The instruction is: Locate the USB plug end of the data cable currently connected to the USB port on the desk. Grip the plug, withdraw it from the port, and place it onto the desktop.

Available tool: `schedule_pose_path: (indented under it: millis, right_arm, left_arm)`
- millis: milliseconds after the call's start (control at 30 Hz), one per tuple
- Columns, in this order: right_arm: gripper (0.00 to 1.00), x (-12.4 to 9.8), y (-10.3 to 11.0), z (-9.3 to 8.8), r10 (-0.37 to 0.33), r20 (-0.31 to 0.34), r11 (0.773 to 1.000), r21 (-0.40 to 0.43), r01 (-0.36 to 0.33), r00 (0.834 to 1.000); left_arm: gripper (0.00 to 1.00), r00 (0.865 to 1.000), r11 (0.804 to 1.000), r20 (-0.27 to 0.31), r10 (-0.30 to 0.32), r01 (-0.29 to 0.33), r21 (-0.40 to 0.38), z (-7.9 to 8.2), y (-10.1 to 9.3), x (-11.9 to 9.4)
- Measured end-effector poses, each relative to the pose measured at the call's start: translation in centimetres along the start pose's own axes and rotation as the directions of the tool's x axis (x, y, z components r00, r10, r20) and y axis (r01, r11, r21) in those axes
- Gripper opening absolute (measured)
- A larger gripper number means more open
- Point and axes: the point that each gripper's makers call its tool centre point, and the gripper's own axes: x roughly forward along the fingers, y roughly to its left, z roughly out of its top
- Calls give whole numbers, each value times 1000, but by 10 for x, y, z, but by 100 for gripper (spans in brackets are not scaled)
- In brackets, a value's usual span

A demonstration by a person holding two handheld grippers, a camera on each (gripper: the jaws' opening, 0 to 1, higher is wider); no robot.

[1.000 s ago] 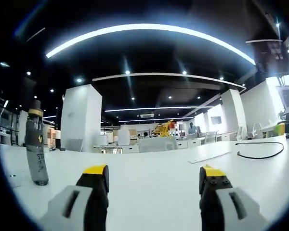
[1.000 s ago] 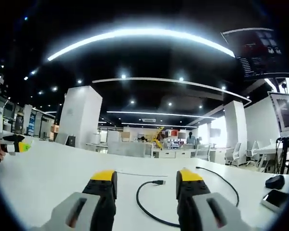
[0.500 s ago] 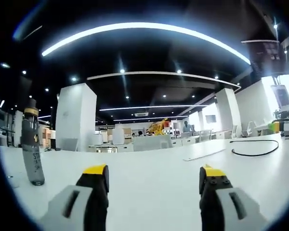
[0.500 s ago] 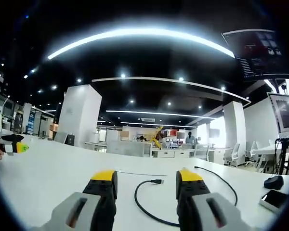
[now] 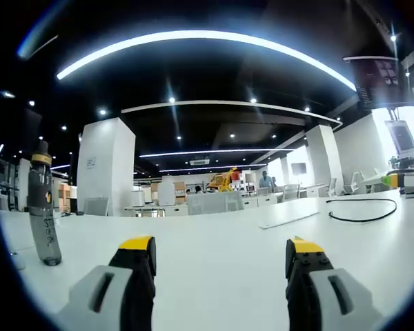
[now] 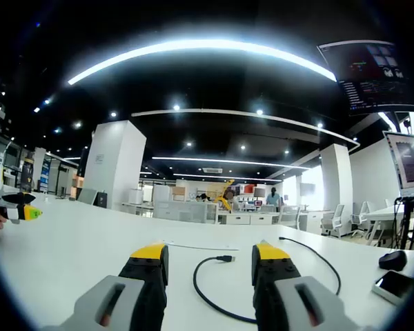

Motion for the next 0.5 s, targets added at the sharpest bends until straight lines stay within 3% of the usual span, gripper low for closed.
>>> schedule_pose_path:
  millis: [500]
  right_arm:
    - [49, -1, 2, 0, 15, 1, 1000, 12, -15, 1000]
  left_arm:
    - [77, 1000, 1000, -1, 3, -3, 10, 0, -1, -2]
